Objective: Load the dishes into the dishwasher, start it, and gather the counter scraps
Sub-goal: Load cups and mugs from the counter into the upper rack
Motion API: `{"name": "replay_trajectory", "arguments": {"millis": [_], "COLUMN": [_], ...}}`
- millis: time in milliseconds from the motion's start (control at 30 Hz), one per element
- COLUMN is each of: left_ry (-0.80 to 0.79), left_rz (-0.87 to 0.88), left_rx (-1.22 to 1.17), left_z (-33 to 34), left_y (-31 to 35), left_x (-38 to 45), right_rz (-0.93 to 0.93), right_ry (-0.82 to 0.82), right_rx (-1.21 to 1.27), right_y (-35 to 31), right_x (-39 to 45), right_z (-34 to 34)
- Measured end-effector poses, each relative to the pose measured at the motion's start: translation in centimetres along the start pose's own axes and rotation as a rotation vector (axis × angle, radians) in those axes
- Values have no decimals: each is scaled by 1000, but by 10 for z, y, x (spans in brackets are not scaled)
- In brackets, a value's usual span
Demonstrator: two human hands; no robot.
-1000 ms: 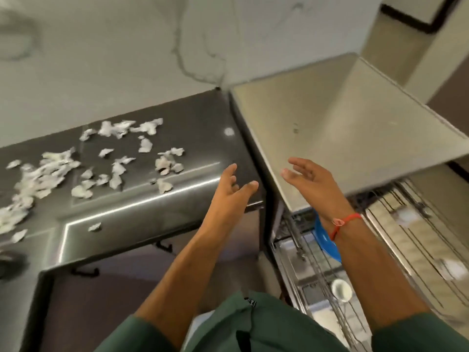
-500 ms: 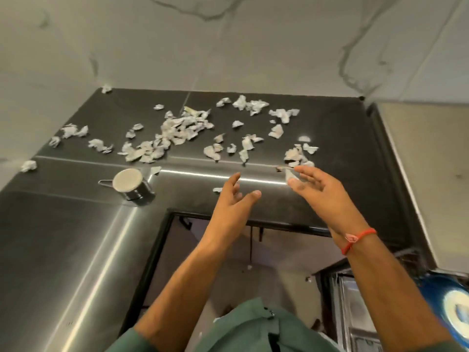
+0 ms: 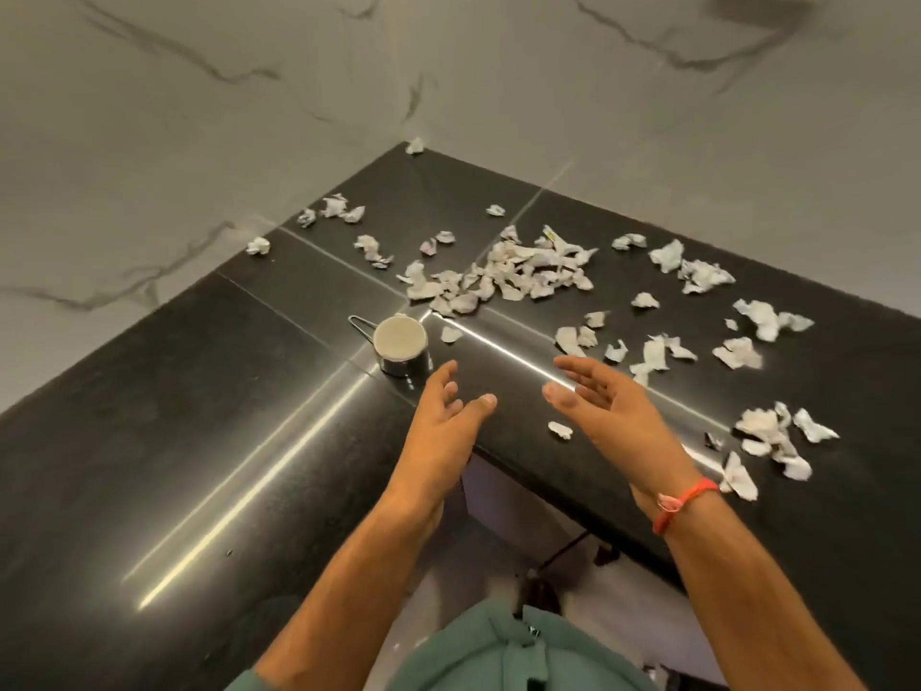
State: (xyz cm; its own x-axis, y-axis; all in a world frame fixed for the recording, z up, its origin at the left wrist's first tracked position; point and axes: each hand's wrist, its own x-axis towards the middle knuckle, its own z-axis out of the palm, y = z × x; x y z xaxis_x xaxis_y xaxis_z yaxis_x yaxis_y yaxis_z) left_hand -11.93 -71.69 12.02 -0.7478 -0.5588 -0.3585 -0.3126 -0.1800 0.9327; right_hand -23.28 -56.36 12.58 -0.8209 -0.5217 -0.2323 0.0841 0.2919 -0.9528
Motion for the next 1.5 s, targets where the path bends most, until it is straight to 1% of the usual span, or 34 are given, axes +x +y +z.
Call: {"name": "replay_trajectory", "arguments": {"millis": [100, 333, 500, 733, 1000, 1167, 1267, 1333, 1433, 1500], "left_ry": [91, 333, 383, 375, 313, 326, 321, 302, 259, 191], "left_rz": [-4, -28, -112, -155, -175, -177, -162, -147, -128, -124], "left_rx": [-11, -62, -74, -135, -188, -202, -217, -213, -215, -210], "left_z": [-8, -32, -50, -76, -94, -113, -122, -123, -117, -107], "left_y": [4, 3, 0, -7, -12, -15, -14, -13, -8, -2], "left_x": [8, 19, 34, 74, 111, 121, 124, 127, 133, 137], "right_rz": [-24, -59, -69, -68, -177, -215, -235, -260, -283, -291], "right_ry": [-77, -266, -339, -413, -333, -270, -245, -199, -99, -19], "right_rx": [5, -111, -196, -316, -561, -701, -674, -640, -554, -497], "right_y": [-9, -20, -26, -24, -10, 0, 3, 2, 0, -3], "right_x": [20, 64, 94, 132, 165, 175, 175, 173, 167, 161], "right_z": [4, 24, 59, 113, 171, 187, 189, 187, 176, 163]}}
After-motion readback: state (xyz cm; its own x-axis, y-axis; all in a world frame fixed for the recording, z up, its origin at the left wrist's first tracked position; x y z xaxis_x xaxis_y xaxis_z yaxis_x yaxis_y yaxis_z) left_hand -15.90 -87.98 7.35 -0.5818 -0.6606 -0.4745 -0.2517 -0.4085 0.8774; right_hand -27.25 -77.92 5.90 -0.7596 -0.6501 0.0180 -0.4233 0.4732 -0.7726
